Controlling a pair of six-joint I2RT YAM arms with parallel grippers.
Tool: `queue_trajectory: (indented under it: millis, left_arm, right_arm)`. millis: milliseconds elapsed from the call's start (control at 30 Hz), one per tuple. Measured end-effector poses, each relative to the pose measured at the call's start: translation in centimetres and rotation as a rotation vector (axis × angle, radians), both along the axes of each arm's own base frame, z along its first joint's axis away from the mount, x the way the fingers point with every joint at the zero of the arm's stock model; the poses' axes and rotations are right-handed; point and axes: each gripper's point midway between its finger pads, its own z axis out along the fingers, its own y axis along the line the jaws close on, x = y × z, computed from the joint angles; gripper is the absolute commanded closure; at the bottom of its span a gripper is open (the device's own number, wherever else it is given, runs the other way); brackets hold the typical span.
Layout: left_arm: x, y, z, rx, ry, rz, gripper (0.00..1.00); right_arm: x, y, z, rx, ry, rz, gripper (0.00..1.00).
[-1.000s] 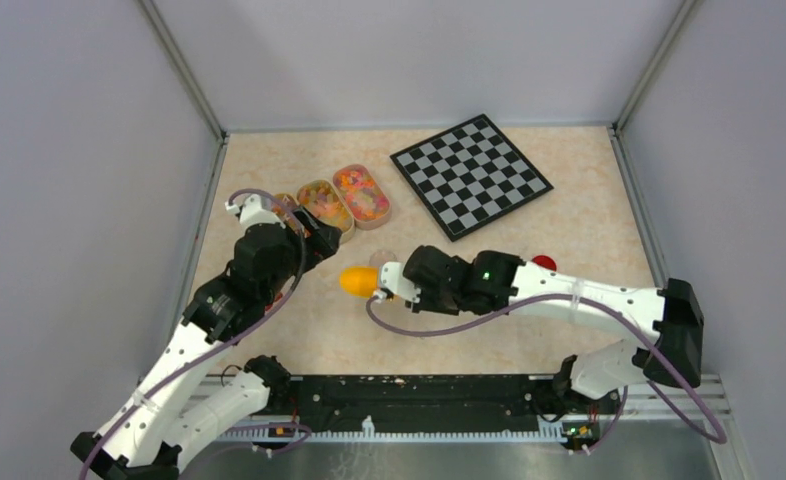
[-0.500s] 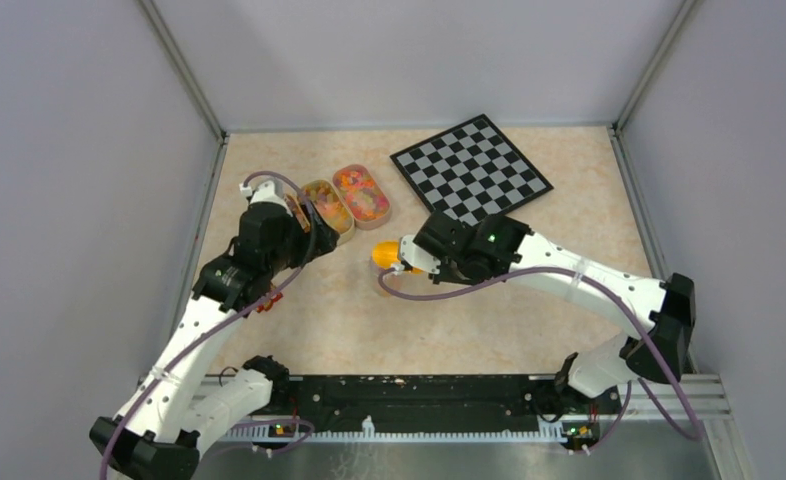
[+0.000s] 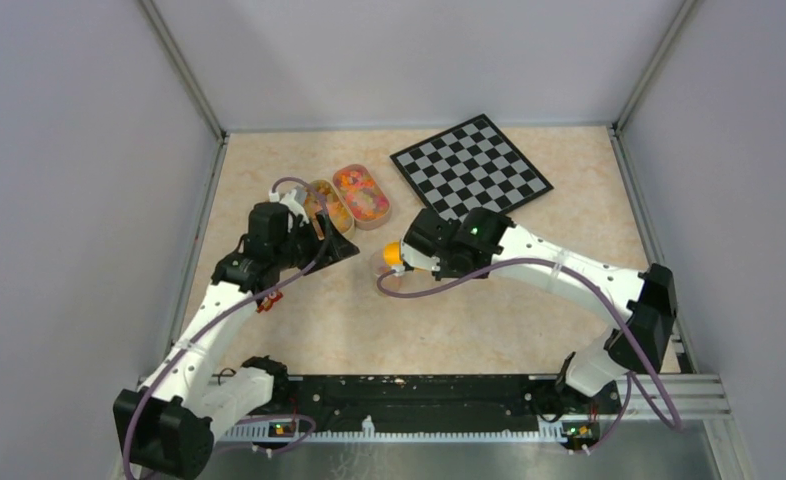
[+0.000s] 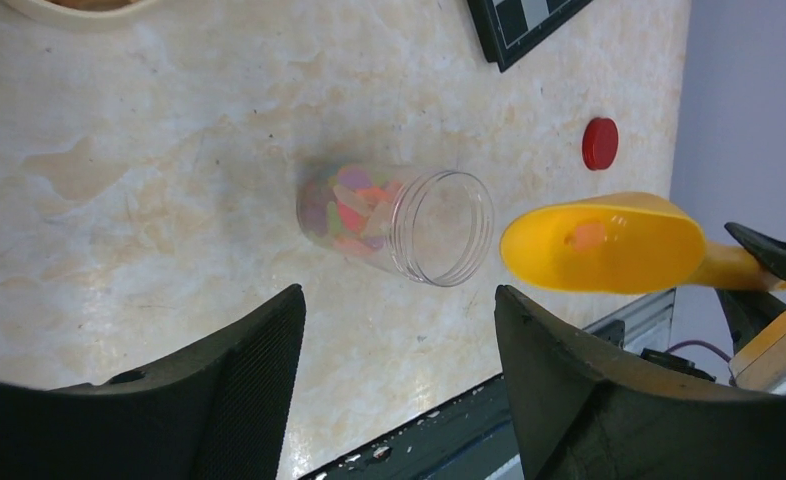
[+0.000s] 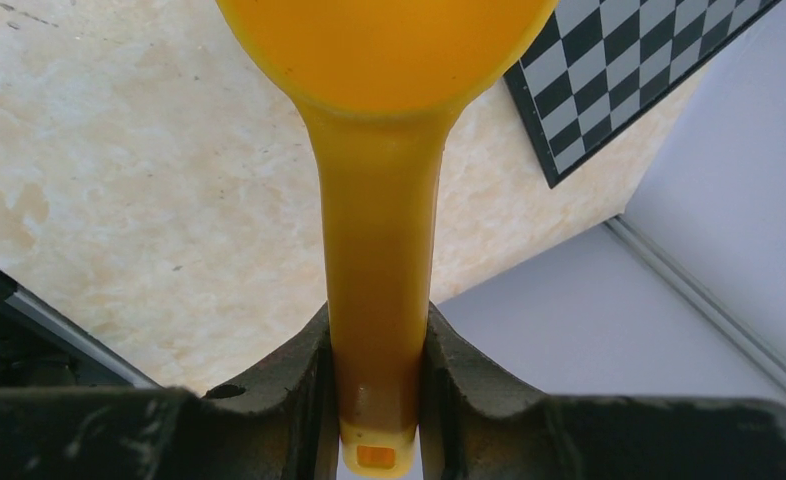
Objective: Pack the candies
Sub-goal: Place the fake candies in the packing bottle.
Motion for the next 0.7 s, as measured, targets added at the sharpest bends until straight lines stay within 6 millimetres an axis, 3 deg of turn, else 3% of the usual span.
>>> queue_trajectory:
  millis: [233, 700]
  left_arm:
    - [-0.5, -1.6, -2.5, -0.065, 0.064, -0.077, 0.30]
    - [0.3, -3.0, -3.4, -0.139, 0.071, -0.136, 0.34]
  right_arm:
    - [1.4, 0.0, 0.5, -0.075, -0.045, -0.009, 1.00]
    - [2.1, -0.4, 2.7, -0.186, -0.161, 0.018, 1.00]
